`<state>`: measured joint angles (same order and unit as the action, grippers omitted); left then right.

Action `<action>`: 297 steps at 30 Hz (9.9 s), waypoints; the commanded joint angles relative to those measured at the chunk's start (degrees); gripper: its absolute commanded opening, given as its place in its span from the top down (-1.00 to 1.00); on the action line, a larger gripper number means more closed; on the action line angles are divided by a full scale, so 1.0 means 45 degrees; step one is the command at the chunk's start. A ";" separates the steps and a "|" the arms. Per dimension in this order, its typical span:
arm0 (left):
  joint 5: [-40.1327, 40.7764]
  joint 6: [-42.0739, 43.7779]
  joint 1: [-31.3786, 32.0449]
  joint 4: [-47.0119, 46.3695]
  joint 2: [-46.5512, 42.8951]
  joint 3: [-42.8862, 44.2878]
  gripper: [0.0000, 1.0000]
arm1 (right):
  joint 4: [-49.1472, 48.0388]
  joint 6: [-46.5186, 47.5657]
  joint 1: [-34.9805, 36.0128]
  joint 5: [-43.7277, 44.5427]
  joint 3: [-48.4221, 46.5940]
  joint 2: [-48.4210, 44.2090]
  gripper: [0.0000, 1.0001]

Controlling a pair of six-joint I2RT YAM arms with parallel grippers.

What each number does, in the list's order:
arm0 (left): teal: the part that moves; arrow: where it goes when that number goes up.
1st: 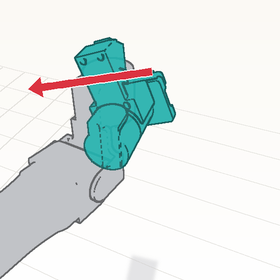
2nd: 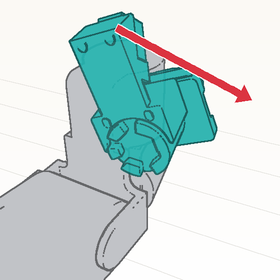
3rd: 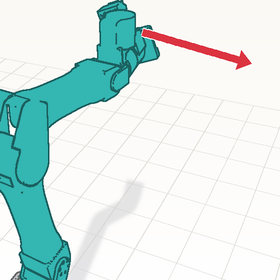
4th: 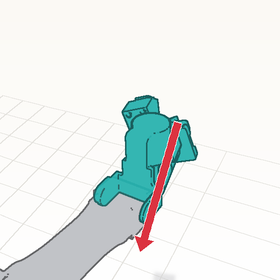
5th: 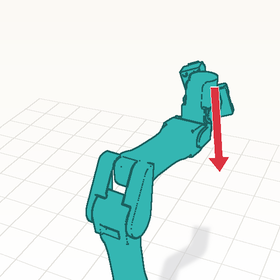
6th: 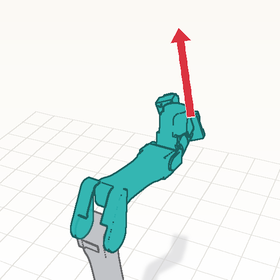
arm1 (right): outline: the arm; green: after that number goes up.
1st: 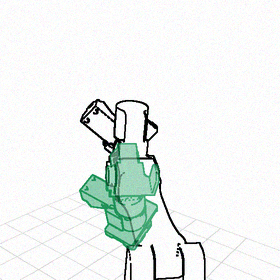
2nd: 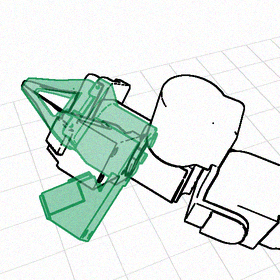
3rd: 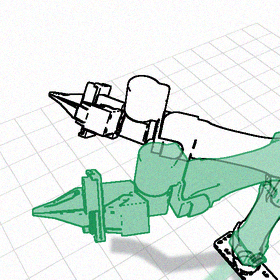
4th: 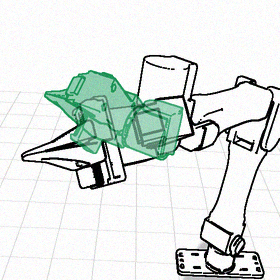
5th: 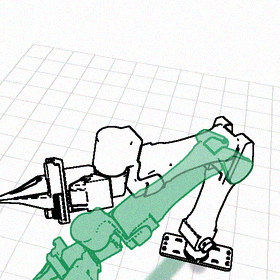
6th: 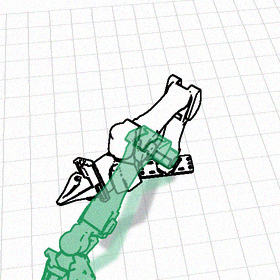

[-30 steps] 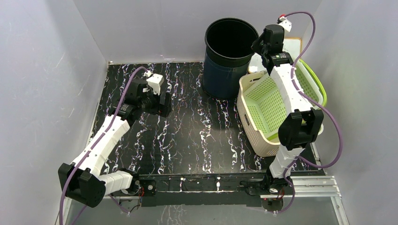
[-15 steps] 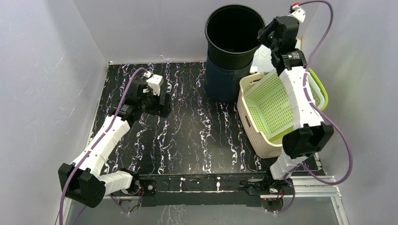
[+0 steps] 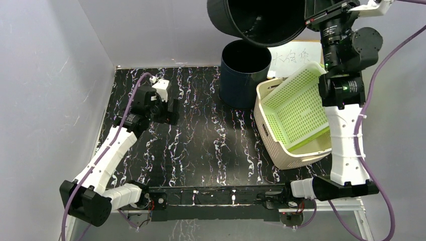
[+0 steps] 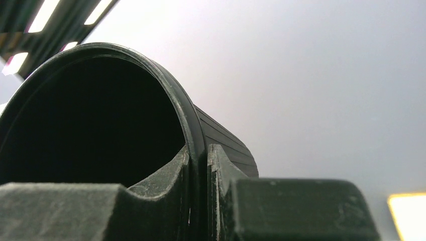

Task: Turn the large container upside down

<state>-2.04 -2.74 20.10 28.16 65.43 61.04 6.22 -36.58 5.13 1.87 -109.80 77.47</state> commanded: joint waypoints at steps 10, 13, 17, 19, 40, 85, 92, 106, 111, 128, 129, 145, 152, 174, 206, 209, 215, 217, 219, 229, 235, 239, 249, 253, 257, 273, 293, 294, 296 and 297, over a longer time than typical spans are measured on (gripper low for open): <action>0.5327 -0.1425 -0.0218 0.1540 -0.0457 0.4610 -0.97 | -0.1720 -0.1260 -0.0002 -0.4676 0.3332 -0.2294 1.00; 0.5810 -0.1374 -0.0527 0.1782 0.0146 0.6087 -0.97 | -0.1826 -0.1438 0.0103 -0.5664 0.4367 -0.2644 1.00; 0.5236 -0.1639 -0.0538 0.1245 0.0248 0.7226 -0.97 | -0.1864 -0.1195 0.0909 -0.6071 0.5828 -0.2928 1.00; 0.4629 -0.1854 -0.0540 0.1162 0.0298 0.7427 -0.97 | -0.1516 -0.0520 0.1753 -0.5813 0.6188 -0.2896 1.00; 0.4827 -0.1242 -0.0533 0.1371 -0.1455 0.6406 -0.97 | -0.1840 0.5938 0.8928 0.5341 0.7670 0.0100 1.00; 0.5022 -0.1140 -0.0535 0.1266 -0.2457 0.4249 -0.97 | -0.6514 0.7912 1.4466 0.8338 1.3093 0.3509 0.42; 0.5068 -0.1129 -0.0540 0.1309 -0.2524 0.4090 -0.97 | -0.5389 0.7624 1.4466 0.8571 1.2624 0.3111 0.02; 0.4931 -0.1694 -0.0538 0.0563 -0.2734 0.1612 -0.97 | -0.2223 0.5462 1.4452 0.6810 1.1550 -0.1547 -0.76; 0.4490 -0.2155 -0.0531 0.0126 -0.2702 0.0777 -0.97 | -0.2710 0.3798 1.4409 0.5499 1.1641 -0.2613 -0.90; 0.3394 -0.3175 -0.0538 -0.0502 -0.3271 -0.1217 -0.97 | -0.7687 -0.4722 1.4369 0.4073 1.4015 -0.1190 -0.76; 0.3302 -0.3300 -0.0540 -0.0480 -0.3358 -0.1263 -0.97 | -0.7890 -0.4994 1.4369 0.3945 1.4110 -0.1014 -0.74; 0.1603 -0.4735 -0.0537 -0.0813 -0.4646 -0.3005 -0.97 | -0.9277 -0.6907 1.4408 0.5700 1.4531 0.0115 -0.68; 0.1619 -0.4821 -0.0540 -0.0860 -0.4904 -0.3437 -0.97 | -0.9580 -0.9012 1.4408 0.5806 1.4177 0.1268 -0.64; 0.1645 -0.4859 -0.0540 -0.0314 -0.5771 -0.4053 -0.97 | -1.3496 -1.1794 1.4277 0.9206 1.2875 0.5146 -0.30; 0.3760 -0.2949 -0.0540 0.1917 -0.5545 -0.0450 -0.97 | -2.4155 -0.9840 1.1199 0.4357 1.4965 0.8816 1.00; 0.3892 -0.2822 -0.0540 0.2049 -0.5545 0.0028 -0.97 | -2.4480 -0.9817 1.1165 0.2927 1.3245 0.9862 1.00; 0.4115 -0.2619 -0.0540 0.2547 -0.5604 0.0802 -0.97 | -2.4489 -0.9038 1.1178 0.1071 1.0165 1.1028 1.00; 0.4248 -0.2524 -0.0540 0.2688 -0.5624 0.1050 -0.97 | -2.4421 -0.8973 1.1173 0.0533 0.9203 1.1420 1.00; 0.4314 -0.2445 -0.0540 0.2759 -0.5633 0.1257 -0.97 | -2.4501 -0.9376 1.1158 0.0304 0.8614 1.1912 1.00; 0.4332 -0.2415 -0.0534 0.2643 -0.5730 0.0970 -0.97 | -2.4486 -0.9805 1.0494 0.0170 1.1788 1.2466 1.00; 0.4245 -0.2562 -0.0540 0.2356 -0.5731 0.0577 -0.97 | -2.4472 -0.9627 1.0149 -0.0025 1.3362 1.2221 0.68; 0.4131 -0.2653 -0.0530 0.2277 -0.5673 0.0413 -0.97 | -2.4169 -0.9562 1.0090 -0.0134 1.3365 1.2137 0.48; 0.4191 -0.2631 -0.0540 0.2391 -0.5764 0.0317 -0.97 | -1.9670 -0.8593 1.0091 0.0395 1.3872 1.0682 0.03; 0.4055 -0.2705 -0.0539 0.2338 -0.5804 0.0163 -0.97 | -1.6340 -0.8156 1.0106 0.1204 1.4047 0.9617 -0.03; 0.4068 -0.2750 -0.0540 0.2294 -0.5914 -0.0048 -0.97 | -1.3278 -0.7757 1.0162 0.2014 1.3897 0.8680 -0.04; 0.4224 -0.2540 -0.0539 0.2991 -0.5692 0.0537 -0.97 | -0.5424 -0.4246 1.0814 0.3363 1.0574 0.7872 -0.08; 0.2110 -0.2042 -0.0540 0.2411 -0.6350 0.1937 -0.97 | -0.4702 0.0089 1.0765 0.1467 -0.0518 1.3479 -0.20; 0.2253 -0.2156 -0.0540 0.2357 -0.6338 0.1751 -0.97 | -0.5149 0.0126 1.0757 0.1776 0.0917 1.2790 -0.20; 0.2385 -0.2396 -0.0540 0.2137 -0.6247 0.1413 -0.97 | -0.5622 0.0328 1.0756 0.2272 0.2696 1.1420 -0.21; 0.2331 -0.2520 -0.0535 0.2042 -0.6140 0.1268 -0.97 | -0.5689 0.0510 1.0743 0.2545 0.3462 1.0736 -0.21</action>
<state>7.77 -13.02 17.63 37.91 36.40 68.99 -12.27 -37.93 54.08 8.47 -103.77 138.89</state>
